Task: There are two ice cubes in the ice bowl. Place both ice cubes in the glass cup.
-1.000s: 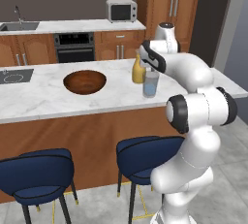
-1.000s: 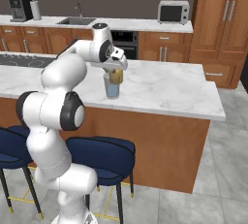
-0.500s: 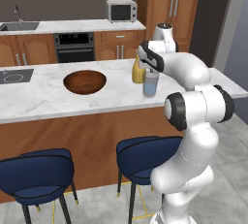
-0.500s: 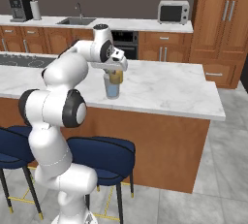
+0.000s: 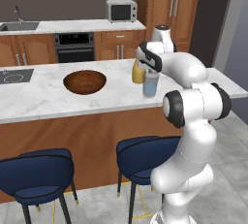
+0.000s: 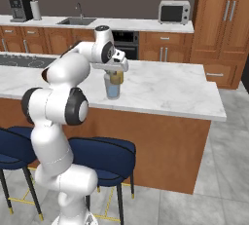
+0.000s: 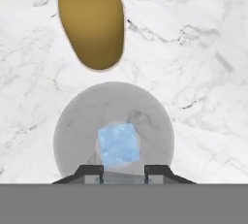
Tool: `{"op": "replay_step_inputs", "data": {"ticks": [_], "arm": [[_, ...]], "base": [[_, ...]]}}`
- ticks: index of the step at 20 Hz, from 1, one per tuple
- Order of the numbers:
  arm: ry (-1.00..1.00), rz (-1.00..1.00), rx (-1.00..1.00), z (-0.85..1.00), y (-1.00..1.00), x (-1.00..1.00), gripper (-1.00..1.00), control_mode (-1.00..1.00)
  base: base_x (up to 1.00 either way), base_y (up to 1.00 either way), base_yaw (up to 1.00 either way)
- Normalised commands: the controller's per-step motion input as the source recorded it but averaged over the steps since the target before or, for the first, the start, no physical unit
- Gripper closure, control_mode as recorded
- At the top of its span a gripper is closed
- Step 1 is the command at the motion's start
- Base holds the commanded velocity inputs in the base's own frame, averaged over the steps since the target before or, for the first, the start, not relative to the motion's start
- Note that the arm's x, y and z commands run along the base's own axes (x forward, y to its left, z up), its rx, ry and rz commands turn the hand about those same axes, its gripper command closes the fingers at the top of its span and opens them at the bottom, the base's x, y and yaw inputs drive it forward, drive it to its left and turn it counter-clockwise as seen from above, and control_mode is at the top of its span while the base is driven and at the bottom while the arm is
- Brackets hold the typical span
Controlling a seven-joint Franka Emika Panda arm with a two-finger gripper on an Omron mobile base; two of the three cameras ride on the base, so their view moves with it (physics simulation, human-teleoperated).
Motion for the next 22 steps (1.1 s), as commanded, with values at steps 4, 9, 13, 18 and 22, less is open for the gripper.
{"op": "replay_step_inputs", "data": {"ticks": [4,9,13,18,22], "arm": [[0.0,0.0,0.0,-0.06,0.02,0.14,-1.0,-1.0],[0.03,0.0,0.0,0.0,0.0,0.07,-1.0,-1.0],[0.0,0.0,0.0,0.11,0.0,-0.09,-1.0,-1.0],[-0.07,0.0,0.0,0.4,-0.07,-0.8,-1.0,-1.0],[-0.09,0.01,-0.01,-0.08,-0.5,-1.0,-1.0,-1.0]], "base": [[0.0,0.0,0.0],[0.0,0.0,0.0],[0.0,0.0,0.0],[0.0,0.0,0.0],[0.0,0.0,0.0]]}}
